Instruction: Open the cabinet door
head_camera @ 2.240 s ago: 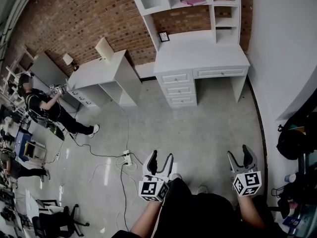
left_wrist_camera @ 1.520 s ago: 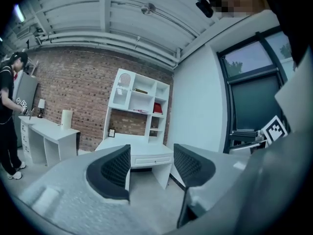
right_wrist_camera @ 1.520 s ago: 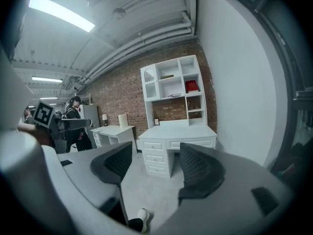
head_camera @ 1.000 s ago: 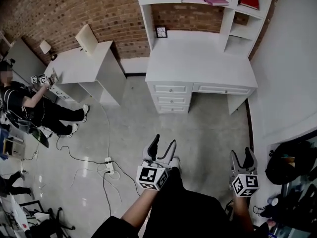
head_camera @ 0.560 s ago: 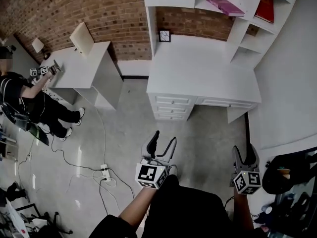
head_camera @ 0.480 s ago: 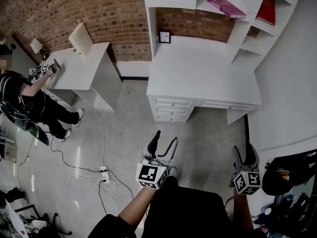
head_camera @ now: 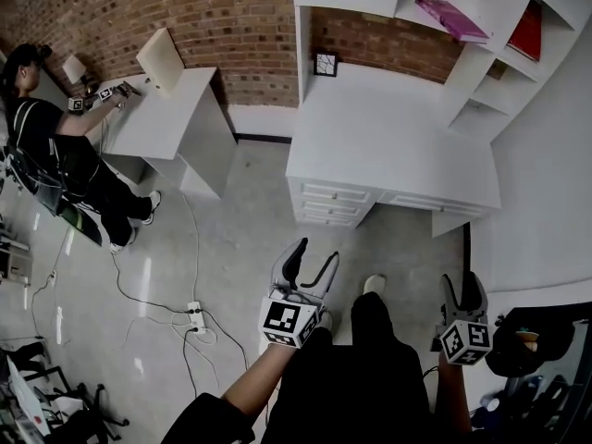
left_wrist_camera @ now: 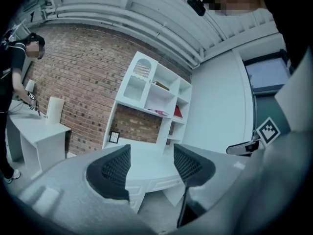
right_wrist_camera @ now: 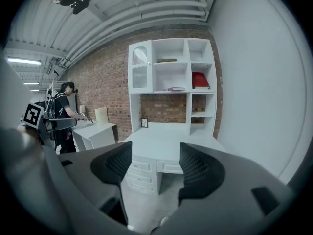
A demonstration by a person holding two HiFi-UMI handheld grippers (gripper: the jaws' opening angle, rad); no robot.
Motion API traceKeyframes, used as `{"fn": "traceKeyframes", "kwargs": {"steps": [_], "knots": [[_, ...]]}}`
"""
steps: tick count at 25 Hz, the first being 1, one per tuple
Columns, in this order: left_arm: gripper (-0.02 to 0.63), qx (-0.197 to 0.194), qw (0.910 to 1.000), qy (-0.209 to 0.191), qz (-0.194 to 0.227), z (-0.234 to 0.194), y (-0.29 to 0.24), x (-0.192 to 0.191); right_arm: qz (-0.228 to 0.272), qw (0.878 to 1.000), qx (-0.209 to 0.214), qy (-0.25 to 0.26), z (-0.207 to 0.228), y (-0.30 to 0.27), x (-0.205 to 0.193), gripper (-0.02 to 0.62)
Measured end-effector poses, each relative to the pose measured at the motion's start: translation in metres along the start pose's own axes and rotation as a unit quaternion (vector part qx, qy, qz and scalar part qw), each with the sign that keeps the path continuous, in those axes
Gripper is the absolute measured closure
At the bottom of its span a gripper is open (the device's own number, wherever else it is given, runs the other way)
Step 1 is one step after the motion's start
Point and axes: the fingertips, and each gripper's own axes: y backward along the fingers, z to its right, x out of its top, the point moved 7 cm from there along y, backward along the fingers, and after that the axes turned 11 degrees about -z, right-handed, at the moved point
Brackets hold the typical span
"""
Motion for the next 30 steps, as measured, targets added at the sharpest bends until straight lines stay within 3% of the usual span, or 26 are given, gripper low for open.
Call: {"fn": "traceKeyframes", "kwargs": {"steps": [8, 18, 23, 30], "knots": [[0.342, 0.026, 0.9997, -0.004, -0.002, -0.009, -0.025, 0.002, 0.015, 0.999, 0.043, 0.007, 0.01, -0.055, 0.017, 0.308], [0.342, 0.072, 0.9974, -0.002, -0.003, -0.032, -0.124, 0.039, 0.06, 0.994, 0.088, 0.012, 0.053, -0.161, 0.1, 0.308], [0.342, 0.073, 0.9972, -0.013, 0.005, -0.029, -0.192, 0.072, 0.041, 0.995, 0.09, 0.0, 0.094, -0.215, 0.126, 0.308], [0.342, 0.075, 0.9968, -0.026, -0.008, -0.021, -0.254, 0.089, 0.029, 0.994, 0.105, -0.013, 0.129, -0.258, 0.136, 0.308]]}}
